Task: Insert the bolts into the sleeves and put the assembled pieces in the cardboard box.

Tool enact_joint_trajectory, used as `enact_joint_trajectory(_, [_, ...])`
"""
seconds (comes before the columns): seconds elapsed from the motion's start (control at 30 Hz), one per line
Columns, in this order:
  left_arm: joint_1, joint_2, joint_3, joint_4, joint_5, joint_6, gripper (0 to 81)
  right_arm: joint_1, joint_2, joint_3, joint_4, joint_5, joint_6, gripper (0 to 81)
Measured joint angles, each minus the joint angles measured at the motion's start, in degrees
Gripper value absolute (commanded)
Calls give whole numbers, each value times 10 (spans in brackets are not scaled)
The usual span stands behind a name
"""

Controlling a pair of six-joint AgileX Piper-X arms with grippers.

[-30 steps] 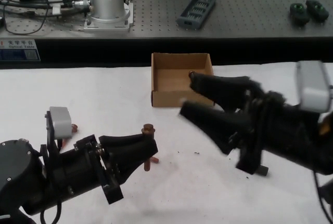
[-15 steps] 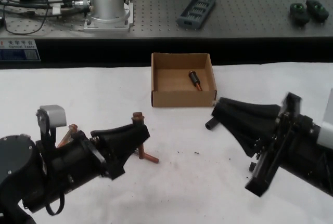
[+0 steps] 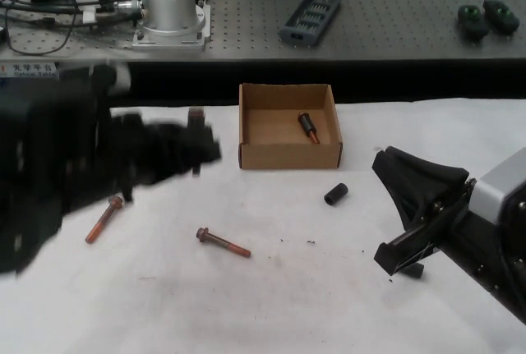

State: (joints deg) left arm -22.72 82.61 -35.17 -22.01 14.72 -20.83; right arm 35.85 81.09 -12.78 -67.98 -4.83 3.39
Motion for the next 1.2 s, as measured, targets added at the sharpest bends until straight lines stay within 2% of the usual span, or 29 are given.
enact_joint_trajectory(0.17, [0,16,-154,129,-4,7,6,0,0,0,0,3,0,69])
enact_joint_trajectory(0.27, [0,77,-288,234,-5,15,6,0,0,0,-1,4,0,69])
enact_joint_trajectory(0.47, [0,197,-434,313,9,26,6,0,0,0,-6,18,-2,69])
enact_joint_trajectory(0.73, [0,343,-589,357,9,27,6,0,0,0,-12,25,-4,69])
enact_joint_trajectory(1.2, [0,528,-742,366,9,27,6,0,0,0,-23,25,-4,69])
